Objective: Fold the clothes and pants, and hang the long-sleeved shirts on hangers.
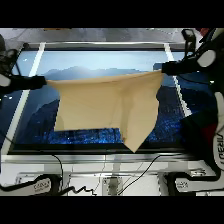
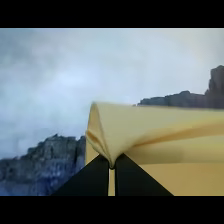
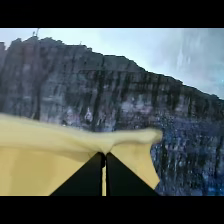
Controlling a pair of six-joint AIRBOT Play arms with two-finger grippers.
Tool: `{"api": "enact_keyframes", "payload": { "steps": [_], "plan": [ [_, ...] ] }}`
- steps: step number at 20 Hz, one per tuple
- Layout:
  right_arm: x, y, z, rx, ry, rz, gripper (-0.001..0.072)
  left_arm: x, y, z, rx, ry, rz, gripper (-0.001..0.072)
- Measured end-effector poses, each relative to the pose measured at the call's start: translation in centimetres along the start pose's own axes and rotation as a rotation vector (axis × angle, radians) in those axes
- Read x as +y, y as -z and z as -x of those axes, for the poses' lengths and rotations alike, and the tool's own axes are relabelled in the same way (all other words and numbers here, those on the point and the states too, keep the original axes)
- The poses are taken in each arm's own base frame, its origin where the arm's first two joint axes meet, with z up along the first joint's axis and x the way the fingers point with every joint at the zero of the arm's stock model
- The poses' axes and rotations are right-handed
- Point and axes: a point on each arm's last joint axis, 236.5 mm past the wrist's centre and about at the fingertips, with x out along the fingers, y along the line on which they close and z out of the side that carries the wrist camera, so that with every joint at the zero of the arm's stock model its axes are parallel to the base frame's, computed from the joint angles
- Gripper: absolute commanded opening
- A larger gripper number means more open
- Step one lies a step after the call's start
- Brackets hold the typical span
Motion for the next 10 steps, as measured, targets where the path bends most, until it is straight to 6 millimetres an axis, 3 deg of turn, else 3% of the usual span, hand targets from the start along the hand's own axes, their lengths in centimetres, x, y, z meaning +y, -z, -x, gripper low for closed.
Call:
{"api": "enact_keyframes", "payload": {
  "steps": [3,8,9,10],
  "plan": [
    [-1.3,1.8,-3.8,0.064,0.024,0.001,0.0005,0.6,1.3,-3.4,0.028,-0.03,-0.045,0.0025],
    [-2.3,6.7,-8.4,0.237,0.029,-0.006,0.0006,2.2,4.1,-6.5,0.114,-0.08,-0.125,0.0025],
    [-2.4,7.5,-8.9,0.265,0.028,-0.007,0.0007,2.3,4.6,-7.0,0.128,-0.083,-0.132,0.0046],
    [-2.5,8.1,-9.3,0.283,0.028,-0.01,0.008,2.4,5.0,-7.3,0.139,-0.085,-0.14,0.0225]
  ]
}}
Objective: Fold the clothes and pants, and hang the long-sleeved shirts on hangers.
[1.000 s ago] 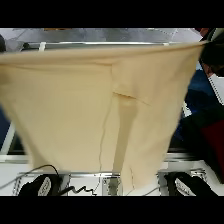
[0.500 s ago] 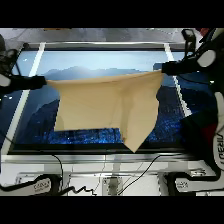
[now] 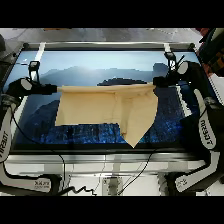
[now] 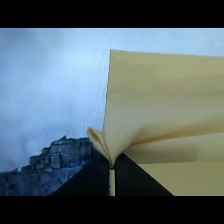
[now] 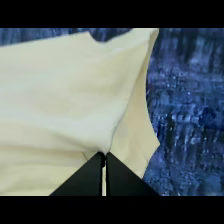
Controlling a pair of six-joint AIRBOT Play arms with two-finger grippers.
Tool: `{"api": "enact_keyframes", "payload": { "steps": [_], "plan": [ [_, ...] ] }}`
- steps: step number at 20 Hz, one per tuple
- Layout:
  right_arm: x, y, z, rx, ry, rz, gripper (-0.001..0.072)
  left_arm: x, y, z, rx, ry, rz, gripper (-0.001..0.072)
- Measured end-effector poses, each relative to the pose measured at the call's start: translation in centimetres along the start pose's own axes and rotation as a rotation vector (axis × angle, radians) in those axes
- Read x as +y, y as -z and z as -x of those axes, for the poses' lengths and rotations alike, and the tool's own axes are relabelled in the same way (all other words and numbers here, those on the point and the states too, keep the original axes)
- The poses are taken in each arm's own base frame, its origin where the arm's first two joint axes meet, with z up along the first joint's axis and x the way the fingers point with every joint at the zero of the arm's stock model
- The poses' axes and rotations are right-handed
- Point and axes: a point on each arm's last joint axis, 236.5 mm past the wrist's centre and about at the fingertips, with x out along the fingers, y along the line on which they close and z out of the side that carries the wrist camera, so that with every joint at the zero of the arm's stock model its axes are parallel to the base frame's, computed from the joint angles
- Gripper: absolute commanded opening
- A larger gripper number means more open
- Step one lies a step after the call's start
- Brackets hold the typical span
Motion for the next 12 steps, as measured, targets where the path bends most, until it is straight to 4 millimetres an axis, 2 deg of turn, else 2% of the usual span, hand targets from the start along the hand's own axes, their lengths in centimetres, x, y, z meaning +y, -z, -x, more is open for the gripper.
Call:
{"api": "enact_keyframes", "payload": {
  "steps": [1,2,5,6,7,8,10,12],
  "plan": [
    [-0.2,0.4,-0.4,0.015,0.004,-0.005,0.0366,0.0,0.2,-0.3,0.008,-0.004,-0.009,0.059],
    [-0.3,0.7,-0.7,0.031,0.01,-0.007,0.0444,0.1,0.4,-0.4,0.016,-0.006,-0.015,0.0697],
    [-0.6,1.9,-0.8,0.086,0.015,-0.01,0.0426,-0.4,1.1,0.3,0.052,0.007,-0.023,0.0699],
    [-1.0,2.6,-0.6,0.116,0.023,-0.006,0.0342,-0.2,1.4,1.1,0.067,0.0,-0.036,0.0689],
    [-1.8,3.6,-0.2,0.158,0.033,-0.004,0.0313,0.2,1.7,2.0,0.089,-0.013,-0.055,0.0621],
    [-2.7,4.8,0.2,0.205,0.044,-0.009,0.0313,0.9,2.0,3.2,0.106,-0.035,-0.076,0.0601],
    [-4.6,7.7,1.5,0.318,0.038,-0.042,0.031,2.6,2.6,6.0,0.141,-0.082,-0.097,0.0601],
    [-5.1,10.8,2.8,0.412,-0.041,-0.12,0.0309,4.7,3.3,8.8,0.167,-0.128,-0.085,0.0601]
  ]
}}
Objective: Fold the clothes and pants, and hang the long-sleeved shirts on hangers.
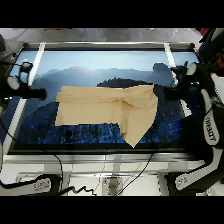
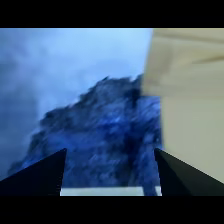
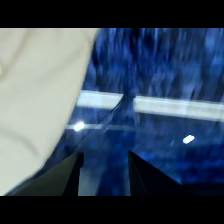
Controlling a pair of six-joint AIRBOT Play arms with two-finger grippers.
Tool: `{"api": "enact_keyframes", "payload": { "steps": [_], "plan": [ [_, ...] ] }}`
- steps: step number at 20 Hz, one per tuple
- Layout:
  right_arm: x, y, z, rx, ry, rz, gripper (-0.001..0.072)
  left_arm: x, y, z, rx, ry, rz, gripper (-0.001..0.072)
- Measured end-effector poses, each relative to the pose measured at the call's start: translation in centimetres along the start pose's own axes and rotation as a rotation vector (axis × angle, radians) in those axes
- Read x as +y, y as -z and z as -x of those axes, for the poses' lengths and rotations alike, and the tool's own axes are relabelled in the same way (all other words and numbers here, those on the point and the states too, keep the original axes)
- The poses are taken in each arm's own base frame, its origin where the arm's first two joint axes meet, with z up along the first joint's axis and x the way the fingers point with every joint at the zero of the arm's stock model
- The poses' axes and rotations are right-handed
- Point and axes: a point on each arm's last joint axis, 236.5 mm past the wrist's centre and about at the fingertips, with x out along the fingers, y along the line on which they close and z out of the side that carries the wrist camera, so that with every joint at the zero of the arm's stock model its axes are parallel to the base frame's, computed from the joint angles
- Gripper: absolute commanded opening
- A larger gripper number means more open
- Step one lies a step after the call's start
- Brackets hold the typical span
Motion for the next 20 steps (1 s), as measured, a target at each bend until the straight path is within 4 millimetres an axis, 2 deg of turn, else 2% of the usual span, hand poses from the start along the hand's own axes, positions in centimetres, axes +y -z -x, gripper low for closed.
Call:
{"api": "enact_keyframes", "payload": {
  "steps": [3,5,8,12,17,19,20],
  "plan": [
    [1.3,4.9,-0.5,0.101,-0.207,-0.076,0.0309,2.7,2.3,2.6,0.047,-0.029,0.057,0.0601],
    [3.1,7.9,-1.7,0.136,-0.328,-0.101,0.031,3.3,3.9,3.3,0.082,-0.008,0.089,0.0601],
    [6.7,11.0,-4.6,0.104,-0.475,-0.158,0.0309,2.3,6.0,3.2,0.123,0.082,0.14,0.0601],
    [9.7,13.9,-9.2,0.048,-0.544,-0.286,0.031,0.4,10.0,1.8,0.219,0.179,0.191,0.0583],
    [13.6,15.1,-11.9,0.016,-0.584,-0.349,0.0295,-2.6,15.2,-0.6,0.331,0.266,0.231,0.0582],
    [14.6,14.8,-12.7,-0.014,-0.561,-0.336,0.0003,-3.7,16.4,-1.2,0.352,0.294,0.242,0.05],
    [14.8,14.5,-13.0,-0.031,-0.547,-0.331,0.0008,-4.2,16.8,-1.5,0.353,0.311,0.243,0.0487]
  ]
}}
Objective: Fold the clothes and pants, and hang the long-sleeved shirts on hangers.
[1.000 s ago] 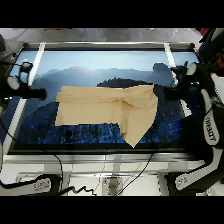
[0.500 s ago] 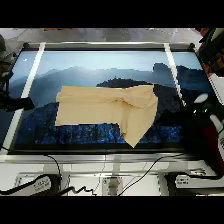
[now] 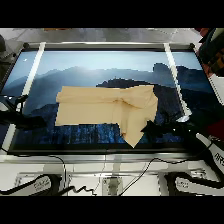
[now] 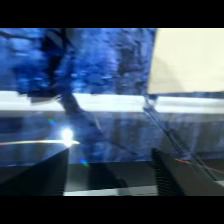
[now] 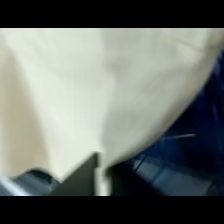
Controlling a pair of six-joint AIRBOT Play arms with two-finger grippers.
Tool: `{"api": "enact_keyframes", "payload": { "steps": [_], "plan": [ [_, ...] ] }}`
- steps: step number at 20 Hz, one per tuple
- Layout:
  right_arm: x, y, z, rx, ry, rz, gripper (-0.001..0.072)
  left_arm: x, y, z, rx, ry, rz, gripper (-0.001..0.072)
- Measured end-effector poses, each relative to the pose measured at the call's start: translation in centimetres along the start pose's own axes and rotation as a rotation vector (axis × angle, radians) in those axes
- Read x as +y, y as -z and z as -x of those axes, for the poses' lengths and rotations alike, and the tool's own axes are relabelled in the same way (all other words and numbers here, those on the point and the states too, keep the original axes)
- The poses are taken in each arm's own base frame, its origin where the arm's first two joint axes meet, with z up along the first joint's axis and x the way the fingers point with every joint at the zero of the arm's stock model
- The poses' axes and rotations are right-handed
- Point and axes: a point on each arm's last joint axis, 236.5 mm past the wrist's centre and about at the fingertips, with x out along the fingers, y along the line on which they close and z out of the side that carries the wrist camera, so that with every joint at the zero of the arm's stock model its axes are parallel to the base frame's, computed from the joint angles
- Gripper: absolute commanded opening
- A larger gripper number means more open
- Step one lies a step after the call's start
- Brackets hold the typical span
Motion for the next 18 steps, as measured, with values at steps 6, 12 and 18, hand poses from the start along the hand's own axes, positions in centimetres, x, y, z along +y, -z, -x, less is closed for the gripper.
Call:
{"api": "enact_keyframes", "payload": {
  "steps": [6,12,18],
  "plan": [
    [1.4,-3.0,1.0,-0.156,0.047,0.105,0.0007,-1.1,-0.2,-1.3,-0.024,0.055,0.01,0.0478],
    [4.8,-3.1,3.4,-0.218,-0.014,0.17,0.0007,-2.7,-0.9,-4.4,-0.009,0.179,0.099,0.0472],
    [5.7,-3.0,4.1,-0.229,-0.031,0.187,0.0007,-5.1,-3.9,-6.9,-0.075,0.353,0.232,0.0039]
  ]
}}
